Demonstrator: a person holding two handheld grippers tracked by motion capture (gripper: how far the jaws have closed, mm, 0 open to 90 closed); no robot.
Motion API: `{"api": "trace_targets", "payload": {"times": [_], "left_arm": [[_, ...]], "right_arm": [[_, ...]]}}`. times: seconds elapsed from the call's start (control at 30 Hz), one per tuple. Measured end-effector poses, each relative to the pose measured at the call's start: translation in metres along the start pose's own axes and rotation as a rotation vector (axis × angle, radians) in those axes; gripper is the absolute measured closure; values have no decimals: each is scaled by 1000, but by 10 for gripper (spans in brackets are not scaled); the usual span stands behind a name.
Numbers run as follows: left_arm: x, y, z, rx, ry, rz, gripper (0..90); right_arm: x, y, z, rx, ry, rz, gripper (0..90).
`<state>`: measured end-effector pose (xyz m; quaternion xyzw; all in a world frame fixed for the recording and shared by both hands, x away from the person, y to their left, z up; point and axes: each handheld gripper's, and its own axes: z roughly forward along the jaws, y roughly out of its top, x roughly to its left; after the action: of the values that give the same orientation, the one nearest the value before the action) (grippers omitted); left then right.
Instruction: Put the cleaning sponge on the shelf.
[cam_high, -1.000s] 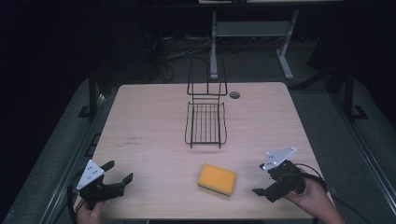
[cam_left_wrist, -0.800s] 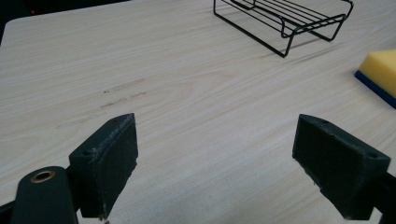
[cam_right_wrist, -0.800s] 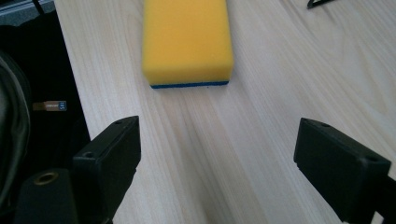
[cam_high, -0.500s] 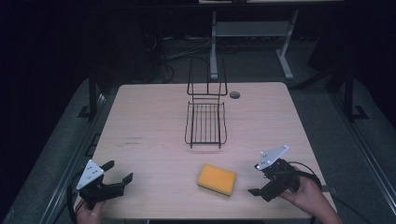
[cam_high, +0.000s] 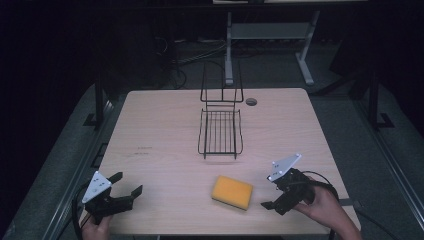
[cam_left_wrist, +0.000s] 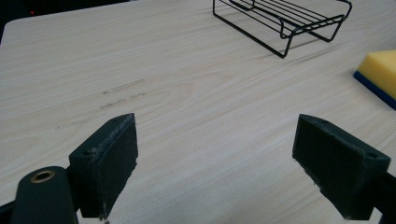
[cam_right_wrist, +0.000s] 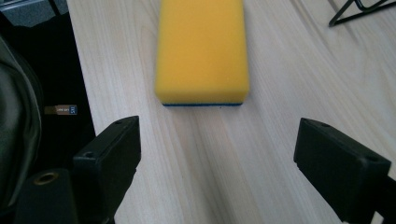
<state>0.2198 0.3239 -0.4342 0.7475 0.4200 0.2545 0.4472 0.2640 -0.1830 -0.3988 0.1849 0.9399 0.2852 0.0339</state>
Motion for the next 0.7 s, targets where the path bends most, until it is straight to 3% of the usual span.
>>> {"api": "trace_targets", "payload": {"times": [0.7], "left_arm": [[-1,1,0,3,-2,6,134]], "right_arm": [[2,21,12,15,46,-39,144]]}}
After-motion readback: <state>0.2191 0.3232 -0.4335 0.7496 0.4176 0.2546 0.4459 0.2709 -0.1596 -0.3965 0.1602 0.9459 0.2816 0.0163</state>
